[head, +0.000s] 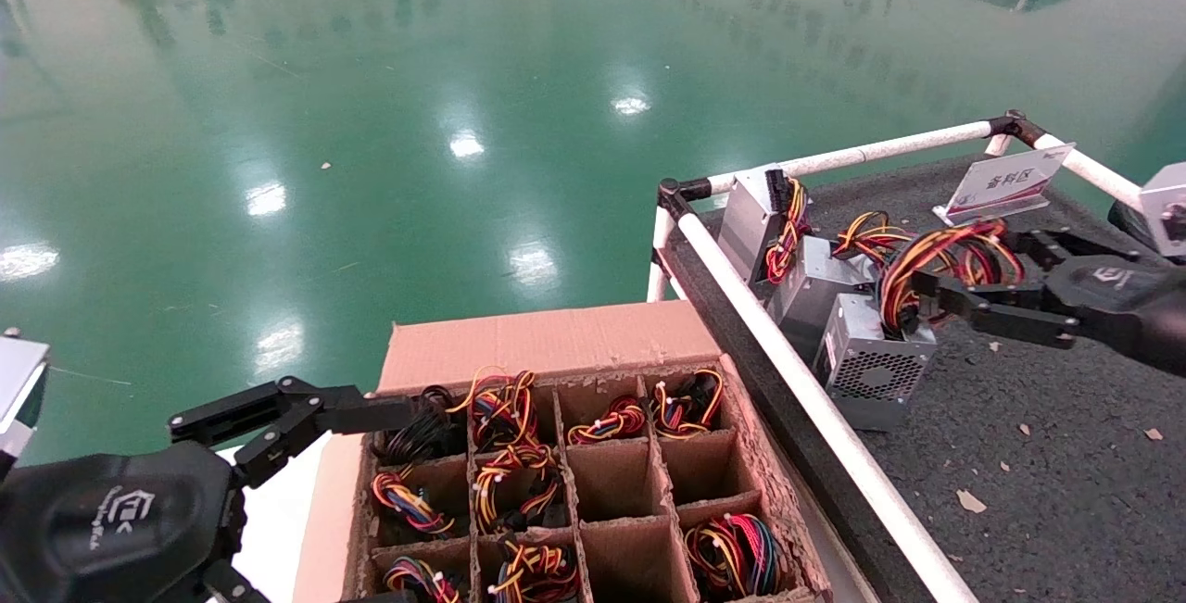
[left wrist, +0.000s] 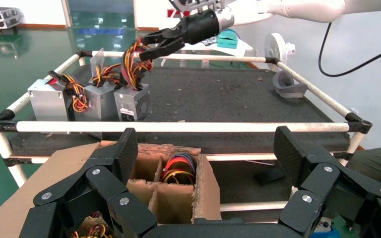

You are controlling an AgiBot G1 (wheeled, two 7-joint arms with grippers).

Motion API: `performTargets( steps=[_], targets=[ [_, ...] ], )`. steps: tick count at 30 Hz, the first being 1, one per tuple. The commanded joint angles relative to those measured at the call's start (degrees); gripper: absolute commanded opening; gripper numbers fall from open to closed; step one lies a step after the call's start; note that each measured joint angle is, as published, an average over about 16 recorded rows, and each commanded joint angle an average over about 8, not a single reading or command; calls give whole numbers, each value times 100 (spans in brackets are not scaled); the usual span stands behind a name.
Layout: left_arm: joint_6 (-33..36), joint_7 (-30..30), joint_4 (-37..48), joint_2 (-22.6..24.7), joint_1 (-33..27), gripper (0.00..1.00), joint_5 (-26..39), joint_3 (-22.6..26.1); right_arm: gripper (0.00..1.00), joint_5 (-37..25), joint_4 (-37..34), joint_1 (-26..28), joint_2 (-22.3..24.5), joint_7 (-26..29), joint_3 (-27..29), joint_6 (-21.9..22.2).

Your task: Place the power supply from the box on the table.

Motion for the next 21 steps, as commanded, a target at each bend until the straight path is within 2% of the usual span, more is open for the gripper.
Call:
performTargets(
  steps=[1, 10, 21],
  targets=[
    [0, 0, 0, 0, 0, 100, 0, 0, 100, -15, 2, 32, 53, -21, -4, 0],
    [0, 0, 0, 0, 0, 100, 0, 0, 100, -77, -46, 328, 136, -45, -29, -32],
    [-1, 0, 1, -1, 1, 100, -1, 0, 100, -57, -59, 476, -71, 190, -63, -261]
  ],
)
